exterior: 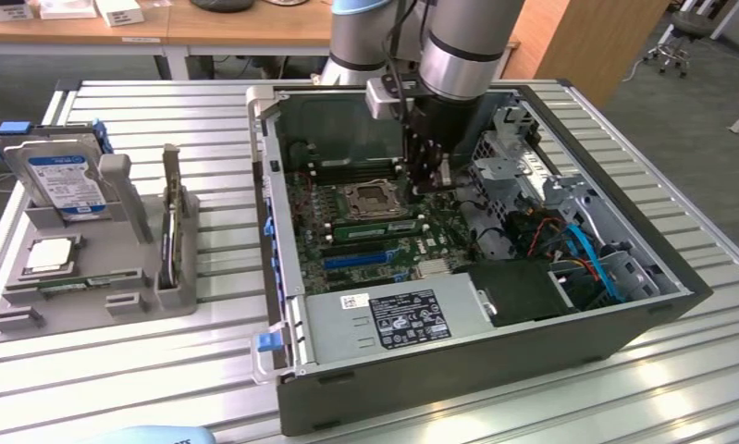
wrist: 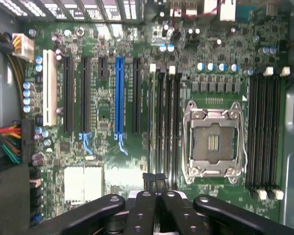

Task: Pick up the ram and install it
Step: 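Press down the ram until it locks into place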

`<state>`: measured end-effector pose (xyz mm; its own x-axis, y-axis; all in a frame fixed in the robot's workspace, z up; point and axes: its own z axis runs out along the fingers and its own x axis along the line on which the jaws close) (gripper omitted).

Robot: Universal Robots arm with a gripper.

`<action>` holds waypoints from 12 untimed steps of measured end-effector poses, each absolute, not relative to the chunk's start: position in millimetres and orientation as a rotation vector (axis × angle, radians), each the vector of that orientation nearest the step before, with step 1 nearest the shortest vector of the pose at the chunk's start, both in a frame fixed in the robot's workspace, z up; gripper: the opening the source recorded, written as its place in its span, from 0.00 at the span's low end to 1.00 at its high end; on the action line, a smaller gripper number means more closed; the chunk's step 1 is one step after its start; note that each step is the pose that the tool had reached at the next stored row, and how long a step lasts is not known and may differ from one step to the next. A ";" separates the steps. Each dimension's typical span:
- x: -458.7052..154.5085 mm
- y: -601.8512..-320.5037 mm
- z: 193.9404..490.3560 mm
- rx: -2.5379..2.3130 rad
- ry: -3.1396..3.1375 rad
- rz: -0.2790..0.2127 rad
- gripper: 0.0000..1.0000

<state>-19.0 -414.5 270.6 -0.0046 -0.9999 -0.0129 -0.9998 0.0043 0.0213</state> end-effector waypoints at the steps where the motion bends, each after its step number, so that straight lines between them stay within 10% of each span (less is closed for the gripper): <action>1: -16.6 -414.6 270.6 2.212 -2.222 -0.038 0.10; 12: 3.1 -414.6 270.6 2.212 -2.222 -0.038 0.10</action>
